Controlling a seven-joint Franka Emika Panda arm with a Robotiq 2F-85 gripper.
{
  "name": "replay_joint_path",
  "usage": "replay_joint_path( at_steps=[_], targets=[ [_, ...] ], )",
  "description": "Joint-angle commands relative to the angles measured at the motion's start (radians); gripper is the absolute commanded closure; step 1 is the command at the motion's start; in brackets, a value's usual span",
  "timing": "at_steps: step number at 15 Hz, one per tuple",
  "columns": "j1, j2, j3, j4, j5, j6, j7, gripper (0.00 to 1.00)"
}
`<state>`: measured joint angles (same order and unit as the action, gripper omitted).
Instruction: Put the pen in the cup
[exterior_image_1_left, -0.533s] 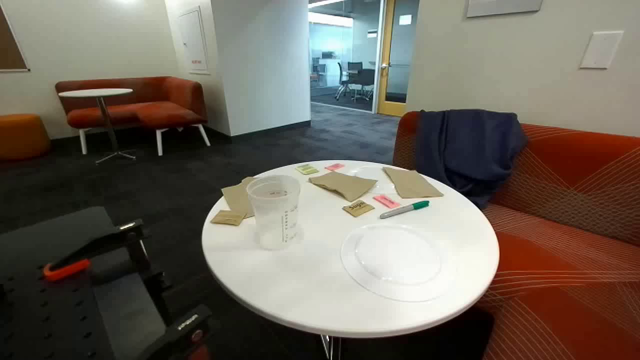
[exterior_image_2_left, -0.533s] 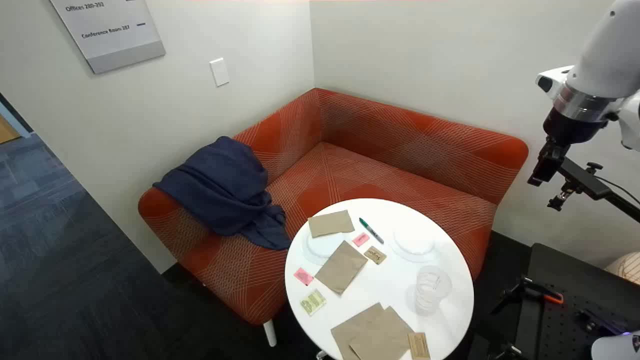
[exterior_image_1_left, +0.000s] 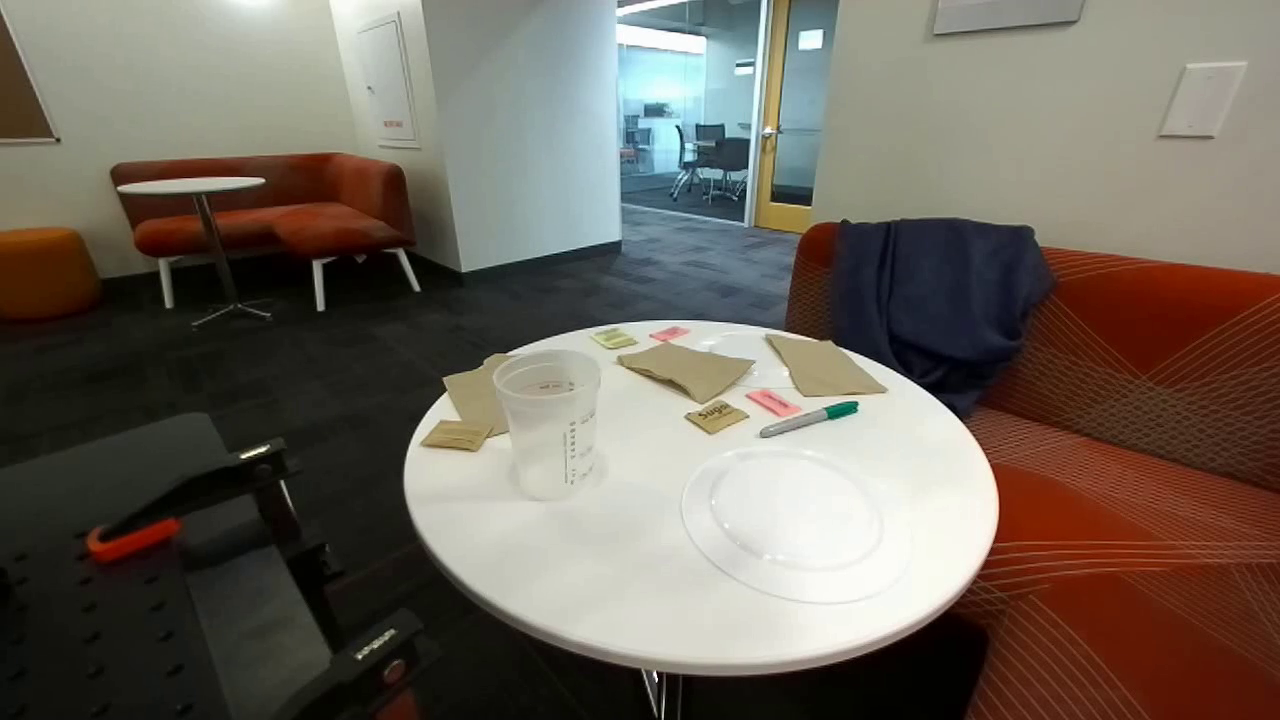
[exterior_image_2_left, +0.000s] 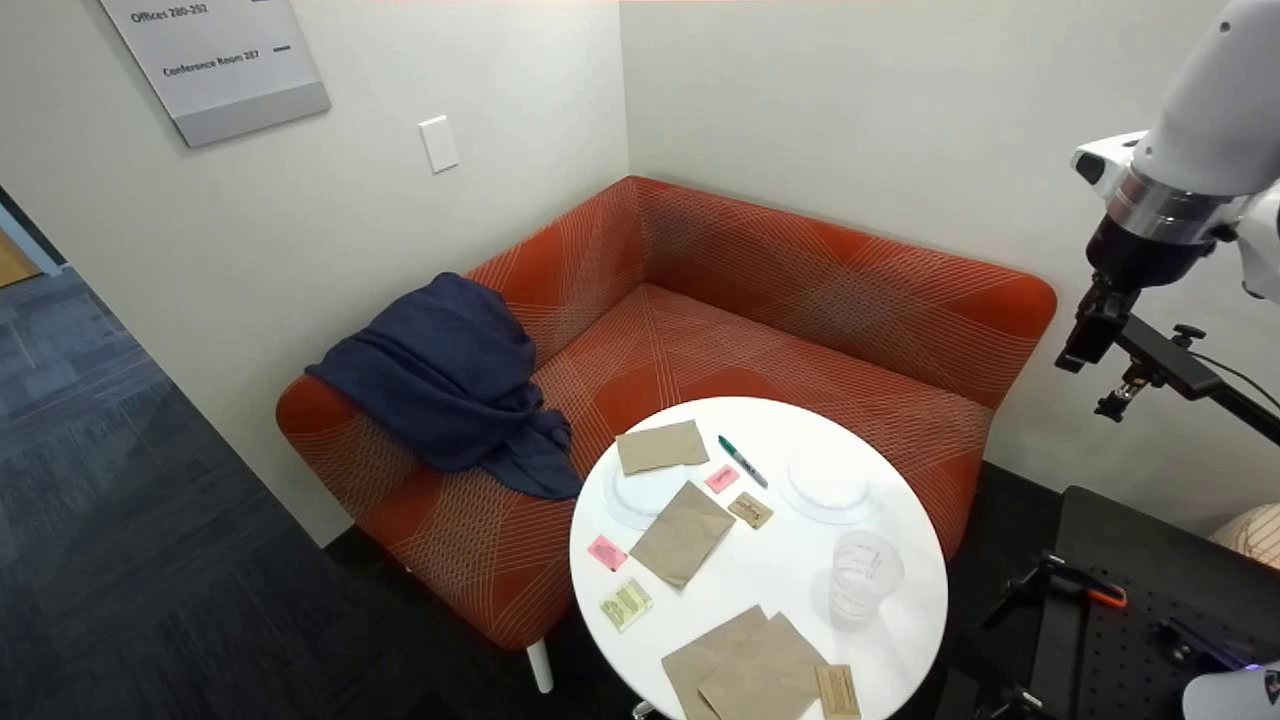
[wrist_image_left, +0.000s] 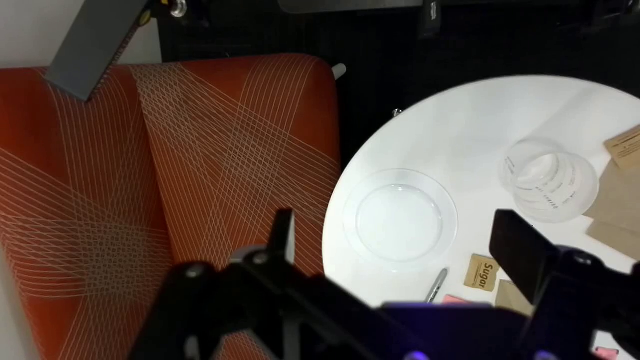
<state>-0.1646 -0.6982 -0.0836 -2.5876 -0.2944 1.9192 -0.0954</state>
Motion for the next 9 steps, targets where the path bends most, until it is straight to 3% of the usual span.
replay_joint_path(
  at_steps=[1, 9],
  targets=[
    [0.017, 0.034, -0.007, 0.024, -0.002, 0.017, 0.013, 0.0],
    [0.047, 0.248, -0.007, 0.16, 0.058, 0.185, 0.027, 0.0]
  ],
)
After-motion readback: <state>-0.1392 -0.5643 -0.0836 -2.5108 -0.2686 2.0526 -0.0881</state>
